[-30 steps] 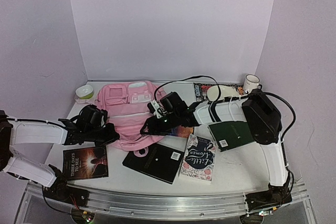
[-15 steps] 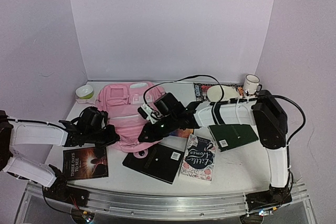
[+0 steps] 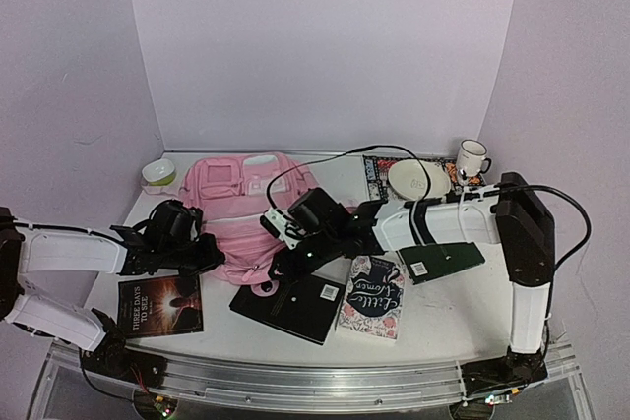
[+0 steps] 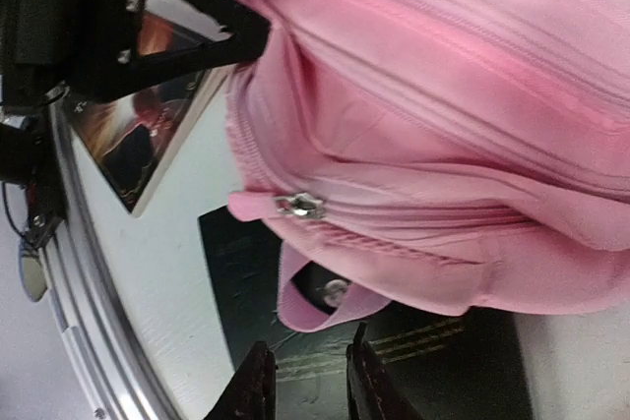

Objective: Pack the student bag
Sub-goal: Adjust the largest pocket of the bag to the student bag, then unzip the largest pocket of the student bag.

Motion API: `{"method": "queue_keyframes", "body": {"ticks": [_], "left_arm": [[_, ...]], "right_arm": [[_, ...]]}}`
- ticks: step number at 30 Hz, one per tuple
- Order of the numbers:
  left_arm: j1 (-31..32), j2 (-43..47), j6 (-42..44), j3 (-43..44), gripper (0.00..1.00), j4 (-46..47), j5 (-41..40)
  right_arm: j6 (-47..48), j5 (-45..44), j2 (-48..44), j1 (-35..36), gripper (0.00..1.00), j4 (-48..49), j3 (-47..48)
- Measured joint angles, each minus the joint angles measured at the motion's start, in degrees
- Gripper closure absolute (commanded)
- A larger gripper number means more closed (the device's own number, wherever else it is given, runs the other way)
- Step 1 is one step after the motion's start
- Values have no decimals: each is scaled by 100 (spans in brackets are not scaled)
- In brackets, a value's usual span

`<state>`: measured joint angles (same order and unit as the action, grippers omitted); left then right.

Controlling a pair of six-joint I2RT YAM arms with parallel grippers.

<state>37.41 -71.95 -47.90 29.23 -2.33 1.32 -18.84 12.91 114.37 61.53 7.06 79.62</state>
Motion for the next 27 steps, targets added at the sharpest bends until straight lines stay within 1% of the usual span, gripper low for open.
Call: {"method": "queue_keyframes", "body": {"ticks": [3,8,11,13,16,20,27], "left_arm": [[0,51,-5,0,100,-2,5],[4,86,-27,0,100,1,56],[9,86,-55,0,100,38,128],[27,91,-69,0,100,69,165],[77,94,-121,0,100,116,206],[135,94,-158,0,100,163,214],[166,94,-166,0,100,199,212]], "right_arm": [[90,-781,-4,124,57,19,-1],[39,-2040,-4,673,43,114,-1],[-74,-2520,-4,971,36,221,2],[-155,-2743,35,1114,33,278,67],[-240,-3029,216,1216,32,343,307],[-390,-3407,538,1258,34,471,576],[-617,-4085,995,1266,48,461,843]]}}
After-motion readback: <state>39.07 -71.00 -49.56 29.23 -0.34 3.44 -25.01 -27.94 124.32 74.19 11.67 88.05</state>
